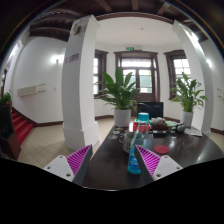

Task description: Pour water

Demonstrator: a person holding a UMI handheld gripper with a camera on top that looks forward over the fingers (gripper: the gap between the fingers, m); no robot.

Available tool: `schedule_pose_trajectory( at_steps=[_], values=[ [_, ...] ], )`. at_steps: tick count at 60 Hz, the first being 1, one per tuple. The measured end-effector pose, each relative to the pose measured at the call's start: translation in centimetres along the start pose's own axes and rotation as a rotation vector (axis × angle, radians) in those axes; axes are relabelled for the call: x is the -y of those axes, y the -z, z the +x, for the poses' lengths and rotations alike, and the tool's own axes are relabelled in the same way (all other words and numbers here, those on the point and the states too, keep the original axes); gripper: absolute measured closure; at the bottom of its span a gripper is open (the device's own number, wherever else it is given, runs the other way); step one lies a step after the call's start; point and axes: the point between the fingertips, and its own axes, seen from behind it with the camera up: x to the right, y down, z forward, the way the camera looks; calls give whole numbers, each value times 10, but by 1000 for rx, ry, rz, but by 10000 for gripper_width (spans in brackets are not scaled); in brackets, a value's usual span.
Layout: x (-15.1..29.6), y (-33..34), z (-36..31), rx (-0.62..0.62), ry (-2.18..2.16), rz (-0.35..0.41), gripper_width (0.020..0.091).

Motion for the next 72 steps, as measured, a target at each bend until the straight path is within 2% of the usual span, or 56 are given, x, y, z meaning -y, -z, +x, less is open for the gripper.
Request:
schedule_pose_trajectory(
  at_steps=[9, 10, 11, 15, 25, 34, 38, 43, 44, 45, 46, 49, 57, 72],
  values=[
    [-10, -13, 48, -99, 24, 51, 247],
    [4, -18, 44, -109, 24, 54, 249],
    [-10, -19, 59, -109, 19, 54, 250],
    [-19, -31, 75, -107, -13, 45, 251],
    [-21, -63, 93, -87, -15, -2, 249],
    [-33, -107, 101, -103, 9, 15, 258],
    [-30, -107, 104, -92, 3, -9, 291],
    [-51, -130, 99, -75, -5, -32, 391],
    [-53, -132, 98, -70, -4, -35, 468],
    [-48, -120, 97, -66, -4, -41, 500],
    [-47, -121, 98, -67, -1, -33, 548],
    [-51, -135, 98, -59, 13, -4, 577],
    [-48, -136, 95, -38, 23, 51, 715],
    [-43, -130, 98, -35, 63, 16, 722]
  ],
)
